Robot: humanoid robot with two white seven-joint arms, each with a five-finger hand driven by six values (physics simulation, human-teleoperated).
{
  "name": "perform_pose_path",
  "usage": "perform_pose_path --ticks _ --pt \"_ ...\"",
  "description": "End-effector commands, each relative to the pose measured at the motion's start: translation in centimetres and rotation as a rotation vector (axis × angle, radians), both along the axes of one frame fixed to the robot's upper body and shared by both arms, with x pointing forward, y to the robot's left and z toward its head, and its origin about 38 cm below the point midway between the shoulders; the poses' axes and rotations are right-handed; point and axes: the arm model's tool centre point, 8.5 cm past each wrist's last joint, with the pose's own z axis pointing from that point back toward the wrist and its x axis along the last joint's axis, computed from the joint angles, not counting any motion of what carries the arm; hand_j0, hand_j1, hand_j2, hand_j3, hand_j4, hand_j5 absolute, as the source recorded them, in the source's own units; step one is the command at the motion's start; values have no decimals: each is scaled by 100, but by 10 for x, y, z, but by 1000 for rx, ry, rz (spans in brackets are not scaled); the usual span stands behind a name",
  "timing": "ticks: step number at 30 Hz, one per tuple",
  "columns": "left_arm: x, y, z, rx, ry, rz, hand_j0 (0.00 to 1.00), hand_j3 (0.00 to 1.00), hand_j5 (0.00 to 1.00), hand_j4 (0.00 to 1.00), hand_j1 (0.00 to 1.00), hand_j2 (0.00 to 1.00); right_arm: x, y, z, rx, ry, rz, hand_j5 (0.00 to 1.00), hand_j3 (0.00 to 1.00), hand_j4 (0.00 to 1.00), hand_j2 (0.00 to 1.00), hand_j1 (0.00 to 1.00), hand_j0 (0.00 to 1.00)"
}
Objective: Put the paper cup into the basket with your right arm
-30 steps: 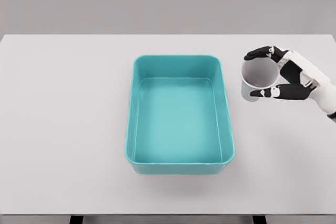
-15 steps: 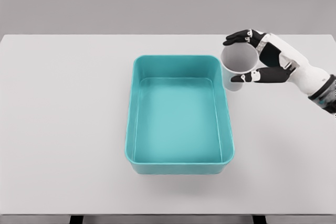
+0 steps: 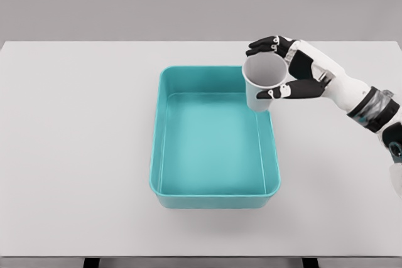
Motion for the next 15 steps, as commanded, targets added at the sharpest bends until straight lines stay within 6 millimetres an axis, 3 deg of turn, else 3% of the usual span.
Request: perform_pose_path --ticks 1,8,15 --pt "0 0 0 0 0 0 100 100 100 100 100 100 0 9 -5 11 24 16 70 70 70 70 70 70" --pt "0 0 0 0 0 0 100 100 100 100 100 100 5 31 -11 4 66 35 70 70 70 70 70 70" --pt "0 0 0 0 0 0 100 100 100 100 100 100 5 44 -30 -6 142 62 71 71 71 71 71 71"
